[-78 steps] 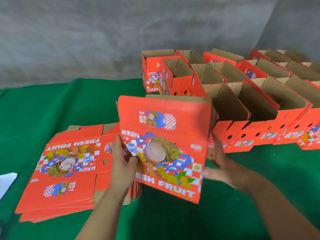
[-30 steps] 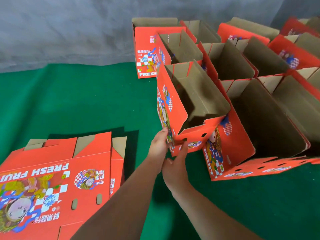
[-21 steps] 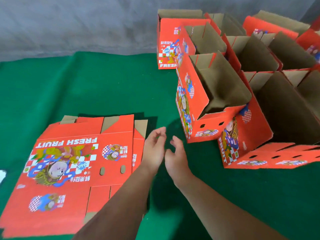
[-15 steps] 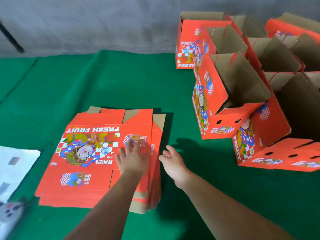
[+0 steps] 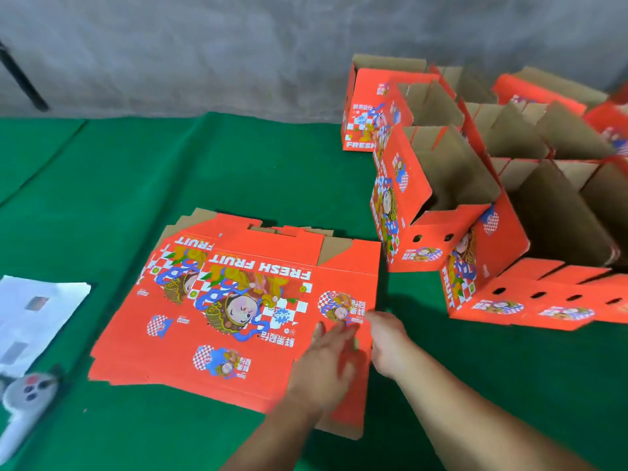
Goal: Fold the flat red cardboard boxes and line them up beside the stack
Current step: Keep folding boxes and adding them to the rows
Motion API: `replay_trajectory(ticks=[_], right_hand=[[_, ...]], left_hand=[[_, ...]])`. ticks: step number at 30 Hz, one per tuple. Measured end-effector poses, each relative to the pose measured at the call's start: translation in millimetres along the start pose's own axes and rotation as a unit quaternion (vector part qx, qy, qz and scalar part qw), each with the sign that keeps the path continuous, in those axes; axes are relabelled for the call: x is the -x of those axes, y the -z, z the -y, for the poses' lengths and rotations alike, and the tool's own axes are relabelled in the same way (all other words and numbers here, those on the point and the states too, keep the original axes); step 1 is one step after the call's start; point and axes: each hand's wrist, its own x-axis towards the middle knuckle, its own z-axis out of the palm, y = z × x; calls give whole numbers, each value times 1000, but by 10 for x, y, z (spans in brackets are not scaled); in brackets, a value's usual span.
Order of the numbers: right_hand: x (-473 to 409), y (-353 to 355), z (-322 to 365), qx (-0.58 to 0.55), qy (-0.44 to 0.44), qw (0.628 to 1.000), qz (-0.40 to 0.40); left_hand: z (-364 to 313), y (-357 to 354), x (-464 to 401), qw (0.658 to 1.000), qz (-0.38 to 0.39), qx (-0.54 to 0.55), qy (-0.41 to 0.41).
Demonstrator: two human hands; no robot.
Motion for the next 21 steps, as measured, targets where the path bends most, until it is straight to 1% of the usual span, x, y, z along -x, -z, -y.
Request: replay_trajectory(ticks=[2, 3, 4, 5, 6, 7, 8, 9, 11, 14, 16, 18, 20, 21], right_hand=[[81, 236, -24, -42, 25, 998, -24], [144, 333, -34, -63, 50, 996, -32], [215, 411, -31, -79, 81, 993, -41], [291, 472, -16, -90, 111, 988, -52], [372, 512, 15, -102, 136, 983, -62], [452, 537, 60, -114, 157, 979, -62], [544, 549, 111, -128, 173, 975, -50], [639, 548, 170, -147, 184, 971, -29], [843, 549, 323, -180, 208, 961, 25], [1153, 645, 570, -184, 248, 947, 86], [1372, 750, 695, -181, 289, 931, 130], [1572, 828, 738, -178, 322, 914, 168], [1726, 869, 723, -176, 345, 904, 183], [1770, 875, 708, -181, 353, 898, 187]], left_hand=[[-89, -2, 95, 990, -61, 122, -27], [-124, 3, 127, 986, -96, 136, -27], [-171, 15, 148, 986, -127, 107, -17], [-245, 31, 165, 989, -134, 57, 7], [-346, 46, 188, 994, -104, 17, 41], [-477, 56, 212, 997, -52, 5, 61], [-625, 61, 234, 998, -3, 10, 54], [-781, 75, 254, 999, 25, 16, 25], [-1057, 159, 282, 999, 22, 7, -29], [-1236, 338, 347, 995, -28, 7, -95], [-1299, 375, 449, 985, -49, 42, -159], [-1397, 344, 543, 973, -86, 47, -208], [-1471, 298, 592, 961, -141, 47, -234], [-1487, 284, 606, 956, -148, 54, -247]])
